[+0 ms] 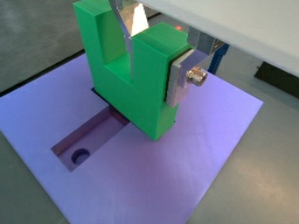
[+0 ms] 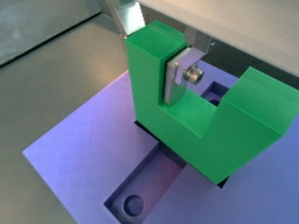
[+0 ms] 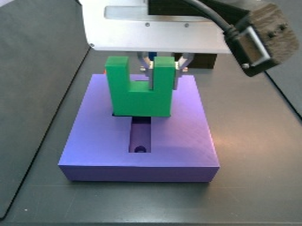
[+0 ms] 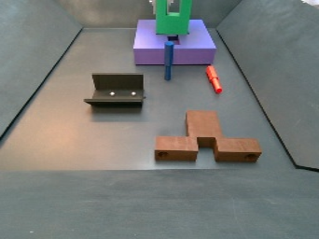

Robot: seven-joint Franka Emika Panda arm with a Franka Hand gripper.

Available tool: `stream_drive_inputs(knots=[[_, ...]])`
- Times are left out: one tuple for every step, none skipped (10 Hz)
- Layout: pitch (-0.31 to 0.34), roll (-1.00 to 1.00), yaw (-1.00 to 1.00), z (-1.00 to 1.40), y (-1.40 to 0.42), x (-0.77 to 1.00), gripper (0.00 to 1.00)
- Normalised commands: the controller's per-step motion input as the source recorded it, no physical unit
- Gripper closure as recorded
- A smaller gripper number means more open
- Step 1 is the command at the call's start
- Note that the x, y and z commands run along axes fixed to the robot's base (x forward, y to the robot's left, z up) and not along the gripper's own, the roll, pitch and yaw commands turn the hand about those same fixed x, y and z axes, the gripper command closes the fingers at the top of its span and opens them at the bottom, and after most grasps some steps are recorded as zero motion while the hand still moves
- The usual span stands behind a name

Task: Pick up the green object. Move up. Move to above the board. Insert the green object.
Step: Insert the green object.

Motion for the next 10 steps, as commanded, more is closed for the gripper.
stream_drive_inputs(knots=[[-0.059,-0.13,0.08,-0.03,0.17,-0.1,1.0],[-0.106,-0.08,0.13,-0.17,0.0,-0.15,1.0],[-0.067,0.0,0.28,-0.14,-0.07,-0.05,1.0],[-0.043,0.05,0.53,-0.09,-0.23,0.0,1.0],[-0.057,0.15,0.57,-0.2,-0.25,0.0,1.0],[-0.061,0.19,0.36,-0.36,-0.15,0.0,1.0],[-0.081,0.17,0.1,-0.57,0.0,0.0,1.0],[-0.106,0.13,0.0,-0.65,0.0,0.0,1.0],[-0.139,0.06,0.0,-0.75,0.0,0.0,1.0],[-0.1,0.0,-0.11,-0.67,0.07,0.0,1.0]])
